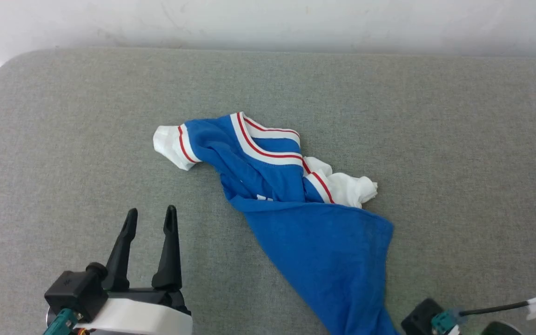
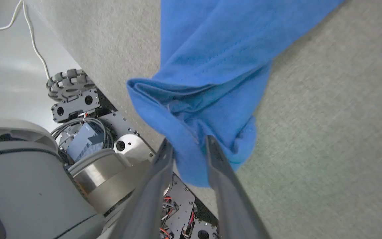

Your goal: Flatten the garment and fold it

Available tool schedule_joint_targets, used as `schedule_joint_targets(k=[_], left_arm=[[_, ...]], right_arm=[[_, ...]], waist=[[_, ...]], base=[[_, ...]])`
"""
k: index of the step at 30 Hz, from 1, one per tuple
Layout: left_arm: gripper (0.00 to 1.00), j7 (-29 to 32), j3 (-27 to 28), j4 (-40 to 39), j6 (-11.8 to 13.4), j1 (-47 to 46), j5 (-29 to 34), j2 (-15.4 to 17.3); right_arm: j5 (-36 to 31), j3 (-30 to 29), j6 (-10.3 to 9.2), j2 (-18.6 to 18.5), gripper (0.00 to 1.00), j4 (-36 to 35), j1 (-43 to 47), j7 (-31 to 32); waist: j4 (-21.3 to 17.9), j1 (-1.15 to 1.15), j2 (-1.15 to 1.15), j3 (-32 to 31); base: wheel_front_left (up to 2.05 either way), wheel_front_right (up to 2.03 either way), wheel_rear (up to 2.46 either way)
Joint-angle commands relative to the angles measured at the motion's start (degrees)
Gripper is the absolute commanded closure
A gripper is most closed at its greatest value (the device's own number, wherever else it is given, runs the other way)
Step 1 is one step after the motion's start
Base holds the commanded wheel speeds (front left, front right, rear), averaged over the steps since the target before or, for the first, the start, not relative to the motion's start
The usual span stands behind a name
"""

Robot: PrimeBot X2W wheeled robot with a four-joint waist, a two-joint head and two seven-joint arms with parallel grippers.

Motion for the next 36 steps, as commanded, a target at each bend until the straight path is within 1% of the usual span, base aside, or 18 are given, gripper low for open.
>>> schedule_joint_targets(k=[1,3,5,8,9,11,12,14,17,19,22,28,29,30,31,32,36], left_arm=[[0.0,0.1,-0.08,0.29,-0.43,-0.41,-0.23,0.15],[0.0,0.21,-0.18,0.56,-0.44,-0.44,-0.32,0.16],[0.0,0.3,-0.4,0.79,-0.5,-0.51,-0.4,0.06],[0.0,0.31,-0.71,0.93,-0.53,-0.62,-0.48,-0.14],[0.0,0.26,-0.8,0.95,-0.53,-0.67,-0.48,-0.22],[0.0,0.2,-0.99,0.99,-0.6,-0.77,-0.5,-0.32],[0.0,0.14,-1.07,1.02,-0.61,-0.81,-0.47,-0.36],[0.0,0.02,-1.15,0.98,-0.63,-0.89,-0.51,-0.47],[0.0,-0.12,-0.98,0.95,-0.68,-1.14,-0.65,-0.44],[0.0,-0.18,-0.9,0.98,-0.7,-1.25,-0.68,-0.41],[0.0,-0.35,-0.84,1.1,-0.84,-1.63,-0.8,-0.45],[0.0,-0.36,-0.94,1.39,-1.06,-2.64,-0.92,-0.5],[0.0,-0.32,-0.95,1.46,-1.04,-2.76,-0.88,-0.46],[0.0,-0.28,-0.95,1.5,-1.02,-2.86,-0.86,-0.42],[0.0,-0.27,-0.93,1.51,-0.97,-2.94,-0.85,-0.4],[0.0,-0.28,-0.89,1.53,-0.91,-2.97,-0.84,-0.38],[0.0,-0.31,-0.84,1.74,-0.77,-2.81,-0.97,-0.36]], right_arm=[[-0.85,-0.81,-0.05,1.19,0.0,0.01,-0.29,-1.88],[-0.68,-1.73,-0.05,2.91,0.0,-0.49,-1.28,-4.63],[0.86,-3.47,-0.05,5.29,0.0,-0.88,-2.46,-6.44],[2.73,-7.7,-0.05,8.74,0.0,-2.35,-5.97,-8.56],[2.0,-9.46,-0.05,9.33,0.0,-2.64,-7.76,-9.47],[-2.35,-13.37,-0.05,9.86,0.0,-2.07,-11.59,-11.58],[-4.19,-14.21,-0.05,9.9,0.0,-1.26,-13.04,-12.12],[-6.51,-16.29,-0.05,11.72,0.0,1.36,-14.29,-11.56],[-8.65,-15.88,-0.05,11.75,0.0,5.56,-15.27,-9.35],[-8.92,-15.43,-0.05,11.81,0.0,6.91,-15.47,-9.01],[-9.37,-14.56,-0.05,12.33,0.0,11.76,-15.38,-8.25],[-10.32,-12.92,-0.05,13.99,0.0,20.54,-16.53,-10.35],[-10.42,-12.78,-0.05,14.35,0.06,21.61,-16.8,-10.62],[-10.43,-13.01,-0.05,14.96,0.56,22.44,-17.09,-10.97],[-10.62,-13.4,-0.05,15.49,0.95,22.95,-17.45,-11.45],[-10.84,-13.52,-0.05,15.72,1.0,23.23,-17.88,-11.9],[-11.31,-14.25,-0.05,15.78,1.0,22.63,-19.46,-13.82]], waist=[[0.15,0.0,0.0,-0.28],[0.32,0.0,0.0,-0.63],[0.65,0.0,0.0,-1.24],[1.22,0.0,0.0,-1.78],[1.48,0.0,0.0,-1.87],[2.01,0.0,0.0,-1.81],[2.26,0.0,0.0,-1.76],[2.76,0.0,0.0,-1.46],[3.41,0.0,0.0,-0.66],[3.56,0.0,0.0,-0.38],[4.19,0.0,0.0,0.37],[5.09,0.0,0.0,1.22],[5.12,0.0,0.0,1.24],[5.11,0.0,0.0,1.24],[5.06,0.0,0.0,1.22],[4.95,0.0,0.0,1.12],[4.1,0.0,0.0,0.2]], base=[[0.0,0.0,0.0],[0.0,0.0,0.0],[0.0,0.0,0.0],[0.0,0.0,0.0],[0.0,0.0,0.0],[0.0,0.0,0.0],[0.0,0.0,0.0],[0.0,0.0,0.0],[0.0,0.0,0.0],[0.0,0.0,0.0],[0.0,0.0,0.0],[0.0,0.0,0.0],[0.0,0.0,0.0],[0.0,0.0,0.0],[0.0,0.0,0.0],[0.0,0.0,0.0],[0.0,0.0,0.0]])
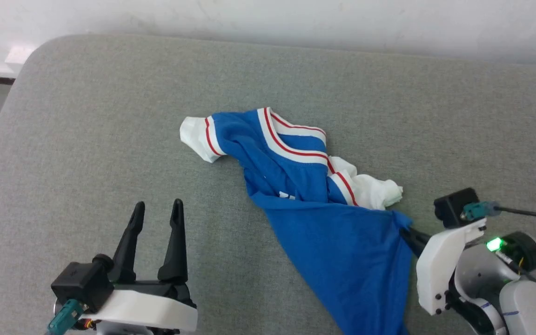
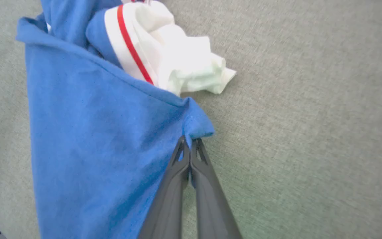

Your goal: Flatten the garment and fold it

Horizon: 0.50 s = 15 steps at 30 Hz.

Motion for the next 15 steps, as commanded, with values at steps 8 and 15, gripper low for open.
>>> schedule_joint_targets(k=[8,15], left_arm=[[0.0,-0.19,-0.11,0.3,0.07,-0.18,-0.49,0.03],[0.0,0.12,-0.22,-0.19,0.12,-0.32,-0.65,0.25]], right_arm=[[5.06,4.2,-0.04,1.49,1.0,-11.64,-4.55,0.48],[17.14,21.93,-0.04,4.77,1.0,-18.64,-1.52,9.66]], waist=[[-1.68,-0.01,0.0,-2.85],[-0.93,-0.01,0.0,-3.18]], base=[[0.0,0.0,0.0],[0.0,0.0,0.0]])
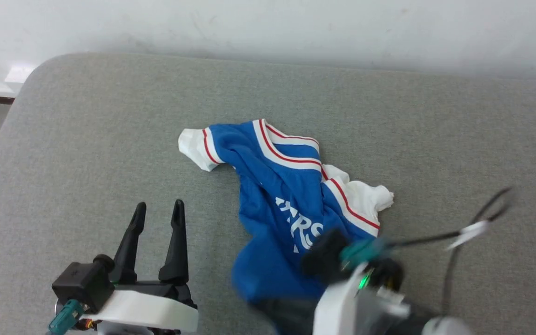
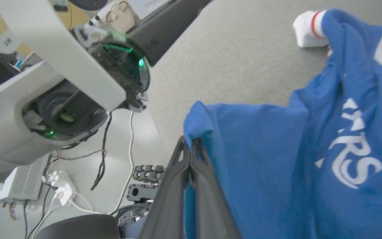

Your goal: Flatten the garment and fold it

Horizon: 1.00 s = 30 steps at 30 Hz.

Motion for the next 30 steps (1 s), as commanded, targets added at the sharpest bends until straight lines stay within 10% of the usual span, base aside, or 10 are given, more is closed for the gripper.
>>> schedule_joint_targets(k=[1,2,3,14,30], left_arm=[[0.0,0.03,0.08,-0.17,0.09,-0.23,-0.34,0.22],[0.0,0.04,0.07,-0.17,0.1,-0.17,-0.37,0.25],[0.0,0.03,0.07,-0.16,0.11,-0.15,-0.43,0.22],[0.0,-0.33,-0.23,0.22,0.23,0.5,-0.84,-0.04],[0.0,-0.14,-1.46,0.44,-0.28,-0.58,-0.36,0.29]], right_arm=[[0.58,0.86,-0.04,-0.37,1.0,0.38,1.34,0.51],[0.27,2.14,-0.04,-1.14,0.75,0.89,1.72,0.73],[-0.58,3.15,-0.04,-2.11,0.0,1.68,1.85,0.42],[-15.72,-9.57,-0.04,-1.47,0.0,8.36,1.14,-13.02],[-26.91,-24.24,-0.04,3.99,0.0,12.1,10.75,-5.68]], waist=[[0.35,0.0,0.0,0.08],[0.62,0.0,0.0,0.18],[0.91,0.0,0.0,0.28],[1.99,0.0,0.0,-0.07],[2.03,0.0,0.0,1.19]], base=[[0.0,0.0,0.0],[0.0,0.0,0.0],[0.0,0.0,0.0],[0.0,0.0,0.0],[0.0,0.0,0.0]])
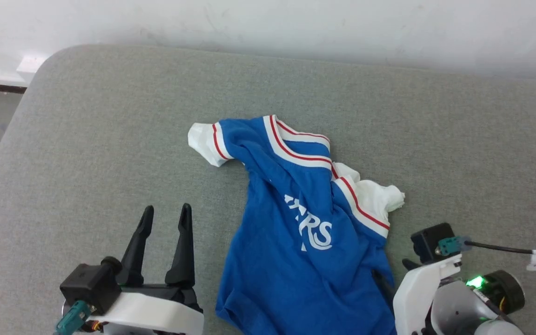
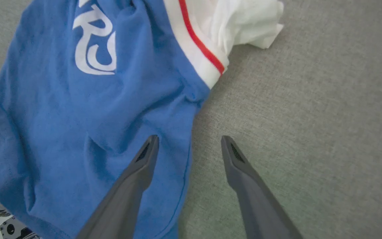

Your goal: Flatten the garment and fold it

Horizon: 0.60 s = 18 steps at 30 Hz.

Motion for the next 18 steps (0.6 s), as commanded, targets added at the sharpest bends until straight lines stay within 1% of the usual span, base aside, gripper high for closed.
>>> schedule_joint_targets(k=[1,3,4,5,6,7,12,15,16,17,18], left_arm=[[0.0,-0.05,-0.22,0.11,-0.35,-0.84,0.17,0.23],[0.0,0.02,-0.4,0.19,-0.44,-1.16,0.23,0.23],[0.0,0.04,-0.46,0.24,-0.47,-1.28,0.24,0.23],[0.0,0.03,-0.49,0.28,-0.47,-1.35,0.25,0.22],[0.0,0.01,-0.51,0.34,-0.46,-1.37,0.24,0.21],[0.0,-0.01,-0.54,0.42,-0.44,-1.35,0.22,0.21],[0.0,-0.18,-0.41,0.75,-0.16,-1.08,0.05,0.14],[0.0,-0.27,-0.27,0.68,-0.02,-0.97,0.0,0.16],[0.0,-0.31,-0.2,0.63,0.06,-0.9,-0.01,0.19],[0.0,-0.37,-0.08,0.52,0.22,-0.74,-0.01,0.28],[0.0,-0.37,-0.08,0.52,0.22,-0.74,-0.01,0.28]], right_arm=[[-0.28,-0.03,-0.04,0.31,0.0,1.37,-0.27,-0.86],[-0.11,-0.2,-0.04,0.49,0.0,4.25,-1.08,-1.81],[0.3,-0.01,-0.04,0.53,0.08,5.61,-1.61,-2.35],[1.42,-0.16,-0.04,0.55,0.55,6.93,-2.13,-3.09],[2.13,-0.17,-0.04,0.56,0.95,8.18,-2.72,-3.82],[2.4,0.05,-0.04,0.57,1.0,9.25,-3.37,-4.65],[4.39,-0.72,-0.04,0.58,1.0,12.15,-6.02,-9.01],[4.43,-1.44,-0.04,0.59,1.0,11.4,-7.21,-9.98],[4.46,-2.16,-0.04,0.59,1.0,10.63,-7.78,-10.28],[3.96,-4.04,-0.04,0.59,1.0,8.32,-8.9,-10.42],[3.96,-4.04,-0.04,0.59,1.0,8.32,-8.9,-10.42]], waist=[[0.4,0.0,0.0,0.5],[0.69,0.0,0.0,0.8],[0.77,0.0,0.0,0.94],[0.8,0.0,0.0,1.03],[0.79,0.0,0.0,1.07],[0.75,0.0,0.0,1.09],[-0.08,0.0,0.0,0.52],[-0.68,0.0,0.0,0.19],[-1.04,0.0,0.0,0.05],[-1.81,0.0,0.0,-0.11],[-1.81,0.0,0.0,-0.11]], base=[[0.0,0.0,0.0],[0.0,0.0,0.0],[0.0,0.0,0.0],[0.0,0.0,0.0],[0.0,0.0,0.0],[0.0,0.0,0.0],[0.0,0.0,0.0],[0.0,0.0,0.0],[0.0,0.0,0.0],[0.0,0.0,0.0],[0.0,0.0,0.0]])
